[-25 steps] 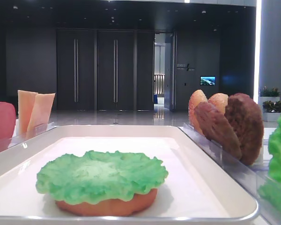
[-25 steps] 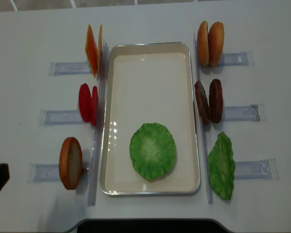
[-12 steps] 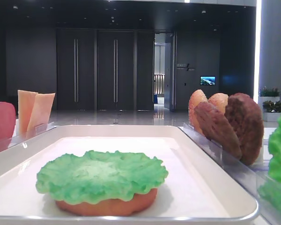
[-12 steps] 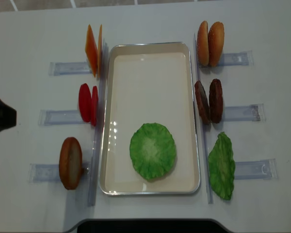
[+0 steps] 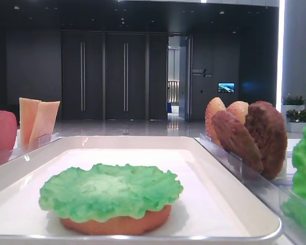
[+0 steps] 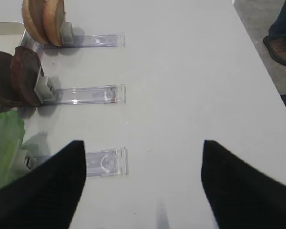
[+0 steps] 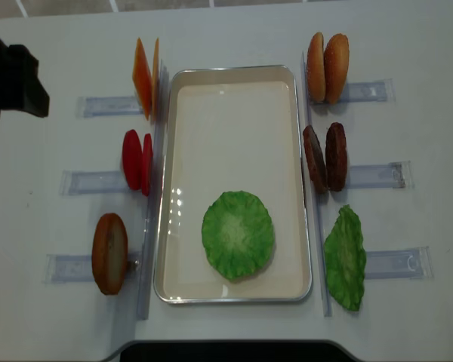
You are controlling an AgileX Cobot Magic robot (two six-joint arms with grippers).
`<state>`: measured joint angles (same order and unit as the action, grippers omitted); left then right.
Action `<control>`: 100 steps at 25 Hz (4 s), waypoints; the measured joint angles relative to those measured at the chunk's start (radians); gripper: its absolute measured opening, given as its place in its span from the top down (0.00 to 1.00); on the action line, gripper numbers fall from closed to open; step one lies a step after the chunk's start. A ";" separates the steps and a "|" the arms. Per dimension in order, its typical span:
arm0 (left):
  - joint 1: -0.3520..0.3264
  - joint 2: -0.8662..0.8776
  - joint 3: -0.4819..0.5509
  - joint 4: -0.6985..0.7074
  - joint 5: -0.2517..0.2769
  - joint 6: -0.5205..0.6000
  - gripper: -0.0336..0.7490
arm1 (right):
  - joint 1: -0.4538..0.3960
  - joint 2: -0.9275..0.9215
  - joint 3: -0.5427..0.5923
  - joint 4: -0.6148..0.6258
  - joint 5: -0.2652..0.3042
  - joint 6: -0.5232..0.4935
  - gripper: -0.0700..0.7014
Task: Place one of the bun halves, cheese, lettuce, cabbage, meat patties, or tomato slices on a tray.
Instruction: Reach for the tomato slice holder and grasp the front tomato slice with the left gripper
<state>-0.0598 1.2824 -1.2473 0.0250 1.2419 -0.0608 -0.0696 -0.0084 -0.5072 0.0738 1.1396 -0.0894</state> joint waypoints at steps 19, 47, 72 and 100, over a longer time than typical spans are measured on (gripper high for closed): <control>0.000 0.220 -0.032 0.105 -0.003 -0.046 0.23 | 0.000 0.000 0.000 0.000 0.000 0.000 0.28; -0.368 0.408 -0.039 0.114 -0.029 -0.435 0.23 | 0.000 0.000 0.000 0.000 0.000 0.002 0.28; -0.384 0.595 -0.229 0.073 -0.028 -0.429 0.23 | 0.000 0.000 0.000 0.000 0.000 0.002 0.28; -0.384 0.622 -0.229 0.072 -0.028 -0.393 0.23 | 0.000 0.000 0.000 0.000 0.000 0.002 0.28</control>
<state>-0.4442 1.9039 -1.4767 0.0971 1.2136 -0.4534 -0.0696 -0.0084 -0.5072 0.0741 1.1396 -0.0873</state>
